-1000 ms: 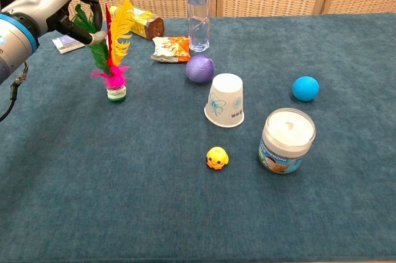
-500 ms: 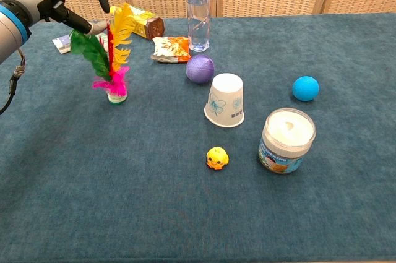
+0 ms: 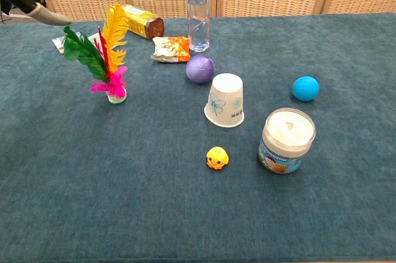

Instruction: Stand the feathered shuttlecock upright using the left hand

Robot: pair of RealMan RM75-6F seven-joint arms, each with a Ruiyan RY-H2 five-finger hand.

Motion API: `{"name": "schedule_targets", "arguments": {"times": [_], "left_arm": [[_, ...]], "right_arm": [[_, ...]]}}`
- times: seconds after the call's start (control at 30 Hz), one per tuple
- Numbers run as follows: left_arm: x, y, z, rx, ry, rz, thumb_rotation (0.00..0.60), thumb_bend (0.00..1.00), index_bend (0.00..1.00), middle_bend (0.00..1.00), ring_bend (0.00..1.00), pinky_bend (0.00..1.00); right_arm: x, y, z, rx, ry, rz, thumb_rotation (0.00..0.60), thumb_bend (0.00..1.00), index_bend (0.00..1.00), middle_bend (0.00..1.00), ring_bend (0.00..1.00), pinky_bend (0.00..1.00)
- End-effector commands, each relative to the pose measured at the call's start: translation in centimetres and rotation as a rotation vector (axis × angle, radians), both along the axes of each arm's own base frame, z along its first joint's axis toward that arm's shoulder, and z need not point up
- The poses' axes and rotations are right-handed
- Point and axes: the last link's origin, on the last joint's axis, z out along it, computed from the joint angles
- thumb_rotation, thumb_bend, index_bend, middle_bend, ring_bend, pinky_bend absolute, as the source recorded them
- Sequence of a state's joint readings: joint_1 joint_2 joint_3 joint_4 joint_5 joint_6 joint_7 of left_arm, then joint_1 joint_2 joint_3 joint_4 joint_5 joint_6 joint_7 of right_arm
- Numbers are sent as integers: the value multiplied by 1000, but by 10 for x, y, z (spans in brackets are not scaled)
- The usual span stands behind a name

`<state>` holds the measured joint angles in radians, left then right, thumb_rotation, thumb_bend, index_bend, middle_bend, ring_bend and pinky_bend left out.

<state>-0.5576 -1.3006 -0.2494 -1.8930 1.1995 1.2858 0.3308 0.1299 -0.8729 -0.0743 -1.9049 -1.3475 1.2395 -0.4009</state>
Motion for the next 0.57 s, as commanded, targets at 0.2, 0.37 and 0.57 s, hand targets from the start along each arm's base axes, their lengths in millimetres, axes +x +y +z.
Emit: {"name": "schedule_targets", "arguments": {"times": [0.2, 0.37, 0.57], "left_arm": [[-55, -68, 50, 15, 375, -11, 600, 0, 0, 0, 0, 0], [-95, -109, 54, 2, 552, 60, 600, 0, 0, 0, 0, 0], [-129, -135, 45, -28, 556, 156, 600, 0, 0, 0, 0, 0]], "right_arm": [[0, -1, 0, -4, 10, -4, 600, 0, 0, 0, 0, 0], [-3, -4, 6, -35, 19, -21, 600, 0, 0, 0, 0, 0], [-6, -6, 14, -71, 24, -38, 600, 0, 0, 0, 0, 0]]}}
